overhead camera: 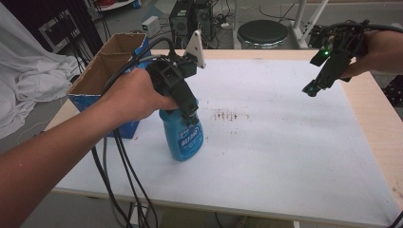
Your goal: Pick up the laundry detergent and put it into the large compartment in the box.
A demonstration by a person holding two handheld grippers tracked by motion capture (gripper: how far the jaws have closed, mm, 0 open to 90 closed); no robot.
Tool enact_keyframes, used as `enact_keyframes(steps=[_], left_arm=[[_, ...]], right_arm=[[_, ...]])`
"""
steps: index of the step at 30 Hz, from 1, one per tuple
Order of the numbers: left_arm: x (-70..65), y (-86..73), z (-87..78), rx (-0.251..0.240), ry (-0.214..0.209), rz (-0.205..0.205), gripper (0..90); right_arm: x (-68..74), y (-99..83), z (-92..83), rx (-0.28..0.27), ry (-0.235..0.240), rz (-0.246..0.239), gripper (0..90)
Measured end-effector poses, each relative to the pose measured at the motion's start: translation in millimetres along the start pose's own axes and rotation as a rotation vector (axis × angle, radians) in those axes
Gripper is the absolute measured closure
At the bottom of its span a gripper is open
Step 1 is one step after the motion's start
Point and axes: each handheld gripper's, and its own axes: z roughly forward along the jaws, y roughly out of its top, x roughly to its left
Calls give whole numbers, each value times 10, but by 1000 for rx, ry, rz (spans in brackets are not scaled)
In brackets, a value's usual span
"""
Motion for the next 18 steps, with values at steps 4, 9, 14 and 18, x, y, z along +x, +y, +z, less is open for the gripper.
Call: enact_keyframes(steps=[4,9,14,18], left_arm=[[-7,3,-4,6,5,1,371],[-3,9,-14,12,2,0,375],[24,30,-203,13,-28,20,375],[69,50,-499,19,-35,84,375]], right_arm=[[-7,4,7,-1,0,-4,35],[-9,9,15,2,2,-1,36],[-23,-4,10,3,3,-1,36],[-36,-30,-2,6,2,11,36]])
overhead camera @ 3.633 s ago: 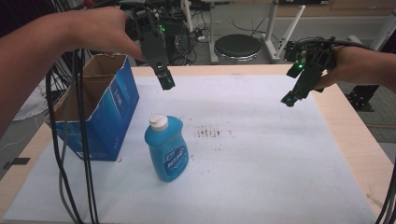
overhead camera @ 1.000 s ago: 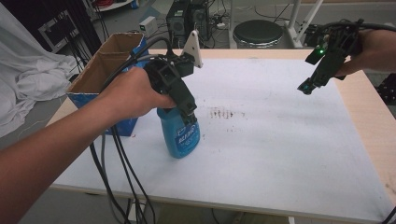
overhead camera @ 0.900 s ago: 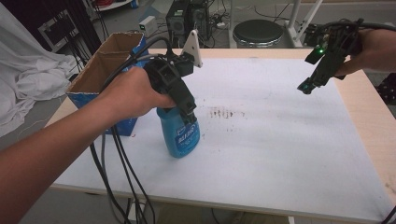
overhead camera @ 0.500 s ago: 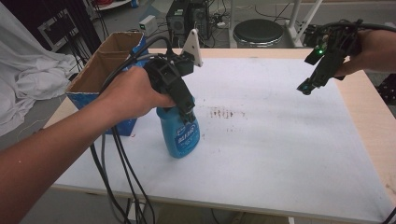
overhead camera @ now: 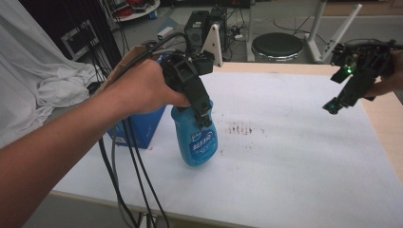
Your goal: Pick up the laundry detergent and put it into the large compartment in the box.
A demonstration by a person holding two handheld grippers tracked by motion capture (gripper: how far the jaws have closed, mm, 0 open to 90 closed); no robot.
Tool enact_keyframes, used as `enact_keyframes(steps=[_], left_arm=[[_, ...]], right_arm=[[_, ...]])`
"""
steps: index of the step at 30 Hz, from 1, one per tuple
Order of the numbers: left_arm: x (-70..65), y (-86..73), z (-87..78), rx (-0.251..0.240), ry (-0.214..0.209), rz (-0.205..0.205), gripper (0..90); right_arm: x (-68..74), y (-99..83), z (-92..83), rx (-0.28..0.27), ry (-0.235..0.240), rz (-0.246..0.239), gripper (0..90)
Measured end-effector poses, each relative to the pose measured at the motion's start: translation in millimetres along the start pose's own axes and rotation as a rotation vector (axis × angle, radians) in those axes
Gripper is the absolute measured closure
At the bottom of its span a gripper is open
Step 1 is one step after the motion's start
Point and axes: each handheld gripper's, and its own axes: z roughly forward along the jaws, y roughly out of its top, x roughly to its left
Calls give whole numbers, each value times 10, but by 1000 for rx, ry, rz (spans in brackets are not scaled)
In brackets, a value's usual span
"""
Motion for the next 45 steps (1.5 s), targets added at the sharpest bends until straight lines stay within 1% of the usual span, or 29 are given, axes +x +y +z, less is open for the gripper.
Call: enact_keyframes(steps=[1,2,5,6,7,8,10,13,15,19,20,22,23,27,30,32,33,34,36,39,42,45], left_arm=[[14,5,-83,11,3,25,375],[26,6,-164,10,4,41,375],[86,5,-428,-8,3,77,375],[103,3,-514,-7,8,95,375],[103,3,-514,-7,8,95,375],[146,-7,-703,-31,21,110,375],[199,-19,-865,-32,30,122,375],[307,-48,-1095,-48,24,154,375],[375,-75,-1223,-49,21,174,375],[494,-120,-1429,-51,21,223,376],[523,-126,-1475,-44,27,254,376],[571,-147,-1548,-36,38,288,376],[600,-162,-1579,-40,43,291,376],[738,-255,-1692,-67,67,286,376],[854,-344,-1758,-99,63,295,376],[925,-393,-1789,-110,60,289,376],[925,-393,-1789,-110,60,289,377],[987,-431,-1820,-112,70,286,377],[1037,-471,-1857,-119,87,276,376],[1118,-529,-1905,-123,107,272,376],[1187,-584,-1907,-132,127,274,377],[1247,-617,-1879,-131,149,279,377]], right_arm=[[-6,-6,-1,-5,0,-1,36],[-11,-10,-6,-6,1,2,36],[-22,-20,-7,-5,0,5,36],[-23,-20,-6,-5,2,8,36],[-23,-20,-6,-5,2,8,36],[-26,-21,-6,-4,4,6,36],[-38,-22,2,-6,4,9,36],[-45,-19,10,-2,5,14,36],[-46,-15,15,-1,6,14,36],[-47,-1,29,3,8,16,36],[-51,3,31,1,10,14,36],[-48,12,29,2,8,13,36],[-45,18,25,4,9,11,36],[-38,32,4,7,4,11,36],[-40,33,-19,6,-1,10,36],[-36,36,-26,16,-5,10,36],[-36,36,-26,16,-5,10,36],[-38,36,-31,16,-4,9,36],[-30,38,-46,12,-6,15,35],[-19,38,-50,20,-8,15,36],[-18,41,-49,20,-8,18,36],[-22,46,-49,17,-8,18,36]])
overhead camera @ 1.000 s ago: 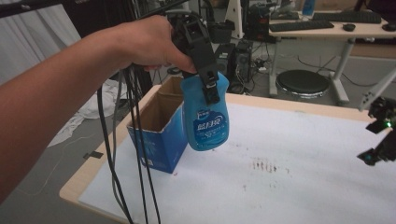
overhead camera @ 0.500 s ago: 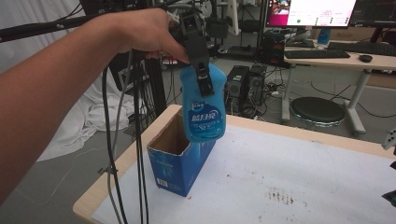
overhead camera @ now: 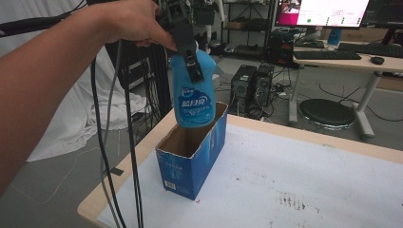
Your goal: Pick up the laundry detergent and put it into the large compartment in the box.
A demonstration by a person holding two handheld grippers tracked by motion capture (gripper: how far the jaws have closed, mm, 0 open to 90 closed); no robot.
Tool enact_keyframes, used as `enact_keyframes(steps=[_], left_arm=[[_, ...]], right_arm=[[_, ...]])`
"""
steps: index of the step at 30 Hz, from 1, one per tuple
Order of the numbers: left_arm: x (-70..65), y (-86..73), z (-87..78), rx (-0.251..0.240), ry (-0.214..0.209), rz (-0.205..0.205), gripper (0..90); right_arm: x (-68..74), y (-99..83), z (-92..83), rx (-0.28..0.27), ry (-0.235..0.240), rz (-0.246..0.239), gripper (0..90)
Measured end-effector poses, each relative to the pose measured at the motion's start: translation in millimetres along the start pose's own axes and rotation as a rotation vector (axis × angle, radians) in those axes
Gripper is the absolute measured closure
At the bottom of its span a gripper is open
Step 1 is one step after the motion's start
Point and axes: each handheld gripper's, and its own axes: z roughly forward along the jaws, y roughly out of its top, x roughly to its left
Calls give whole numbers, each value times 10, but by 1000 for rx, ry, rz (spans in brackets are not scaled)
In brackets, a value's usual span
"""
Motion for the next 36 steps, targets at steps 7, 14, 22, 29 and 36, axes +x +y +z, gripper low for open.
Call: enact_keyframes(steps=[7,14,22,29,36], left_arm=[[78,-77,160,34,14,12,377],[150,-153,371,60,23,22,377],[206,-228,656,77,18,57,377],[220,-286,978,85,-2,77,377],[221,-358,1319,113,-18,103,377]], right_arm=[[12,4,1,10,0,6,36],[10,1,8,16,-1,8,36],[-3,17,47,26,2,7,36],[-7,43,97,35,7,2,36],[-13,66,149,43,14,2,35]])
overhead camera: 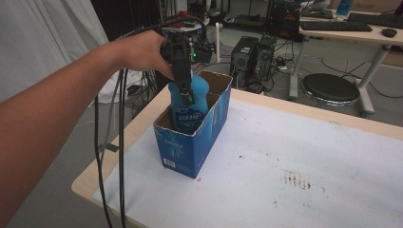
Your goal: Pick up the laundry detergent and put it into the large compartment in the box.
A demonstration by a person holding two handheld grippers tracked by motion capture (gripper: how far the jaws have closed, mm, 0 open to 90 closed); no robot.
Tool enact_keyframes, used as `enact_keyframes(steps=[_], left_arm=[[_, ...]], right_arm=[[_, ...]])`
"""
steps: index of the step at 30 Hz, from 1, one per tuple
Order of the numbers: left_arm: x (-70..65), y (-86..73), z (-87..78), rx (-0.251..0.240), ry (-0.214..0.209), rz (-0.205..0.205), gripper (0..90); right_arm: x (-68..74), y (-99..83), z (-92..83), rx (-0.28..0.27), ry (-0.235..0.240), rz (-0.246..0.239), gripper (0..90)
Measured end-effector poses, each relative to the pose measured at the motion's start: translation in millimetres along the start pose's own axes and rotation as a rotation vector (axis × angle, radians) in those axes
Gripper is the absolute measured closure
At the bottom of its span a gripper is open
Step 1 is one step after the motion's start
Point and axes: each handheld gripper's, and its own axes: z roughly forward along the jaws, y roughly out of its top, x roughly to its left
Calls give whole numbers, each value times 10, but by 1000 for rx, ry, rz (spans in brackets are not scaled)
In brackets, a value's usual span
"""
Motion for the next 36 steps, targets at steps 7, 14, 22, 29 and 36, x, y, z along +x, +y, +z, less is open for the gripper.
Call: enact_keyframes(steps=[7,14,22,29,36], left_arm=[[-6,8,325,46,-10,29,377],[24,9,504,69,-22,31,377],[48,2,697,97,-51,14,377],[52,-1,746,99,-57,-5,375],[72,-7,701,89,-66,-42,343]], right_arm=[[-9,15,82,8,14,-7,35],[-14,25,114,17,19,-4,36],[-17,9,143,17,24,-9,36],[-12,-3,137,18,24,-7,36],[15,-3,122,18,23,-7,36]])
